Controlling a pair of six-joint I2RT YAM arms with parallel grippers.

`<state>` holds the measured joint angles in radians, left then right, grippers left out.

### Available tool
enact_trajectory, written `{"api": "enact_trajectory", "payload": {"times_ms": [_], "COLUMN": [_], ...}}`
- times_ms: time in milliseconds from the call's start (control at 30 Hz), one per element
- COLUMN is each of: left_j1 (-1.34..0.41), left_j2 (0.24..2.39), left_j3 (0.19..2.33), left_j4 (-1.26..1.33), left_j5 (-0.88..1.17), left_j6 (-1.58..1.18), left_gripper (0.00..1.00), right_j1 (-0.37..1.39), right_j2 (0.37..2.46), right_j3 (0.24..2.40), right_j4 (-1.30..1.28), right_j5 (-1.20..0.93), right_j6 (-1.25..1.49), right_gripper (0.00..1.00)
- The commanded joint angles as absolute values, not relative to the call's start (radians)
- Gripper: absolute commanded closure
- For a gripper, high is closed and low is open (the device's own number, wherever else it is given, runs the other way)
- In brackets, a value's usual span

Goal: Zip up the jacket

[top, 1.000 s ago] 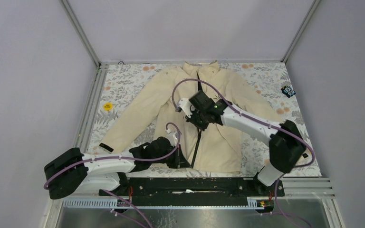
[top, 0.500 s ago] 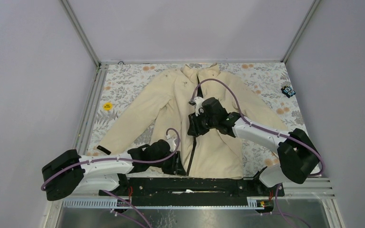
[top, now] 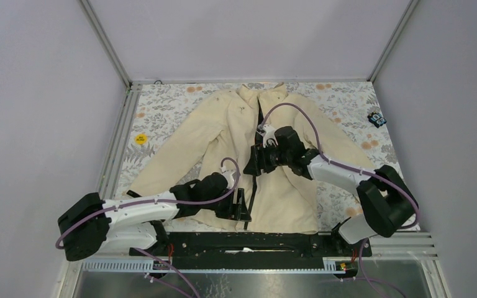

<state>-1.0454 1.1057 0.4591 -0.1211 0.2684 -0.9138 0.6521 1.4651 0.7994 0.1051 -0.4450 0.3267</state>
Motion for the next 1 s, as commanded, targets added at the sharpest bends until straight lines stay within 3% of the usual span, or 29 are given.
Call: {"api": "enact_trajectory", "payload": {"times_ms": [0, 100, 333, 600, 733, 867, 967], "left_j1": [-1.034, -1.030, -1.025, -1.023, -1.023, -1.023, -1.024], "left_j2": [1.198, 1.238, 1.267, 1.280, 1.301, 1.355, 1.372], "left_j3": [0.527, 0.525, 0.511, 0.507, 0.502, 0.498, 0.469], "left_j4": [-0.102, -0.086, -0.037, -0.036, -0.023, -0.015, 0.008], "left_j5": [0.239, 0.232, 0.253, 0.258, 0.267, 0.306, 0.344], "left_j6": [-0.859, -0.853, -0.867, -0.870, -0.877, -0.880, -0.896], "left_gripper": [0.35, 0.38, 0.47, 0.58, 0.63, 0.79, 0.95], "right_j1": [0.598, 0.589, 0.588, 0.589, 0.589, 0.589, 0.588], "right_j2": [1.549, 1.596, 1.636, 1.660, 1.649, 1.635, 1.623], "right_j3": [0.804, 0.798, 0.714, 0.627, 0.614, 0.636, 0.601], "right_j4": [0.251, 0.300, 0.410, 0.581, 0.606, 0.568, 0.688], "right_j5": [-0.618, -0.701, -0.737, -0.788, -0.765, -0.690, -0.612], "right_j6": [0.320, 0.337, 0.384, 0.470, 0.476, 0.425, 0.368], "right_gripper": [0.36, 0.46, 0.46, 0.60, 0.80, 1.00, 1.00]}}
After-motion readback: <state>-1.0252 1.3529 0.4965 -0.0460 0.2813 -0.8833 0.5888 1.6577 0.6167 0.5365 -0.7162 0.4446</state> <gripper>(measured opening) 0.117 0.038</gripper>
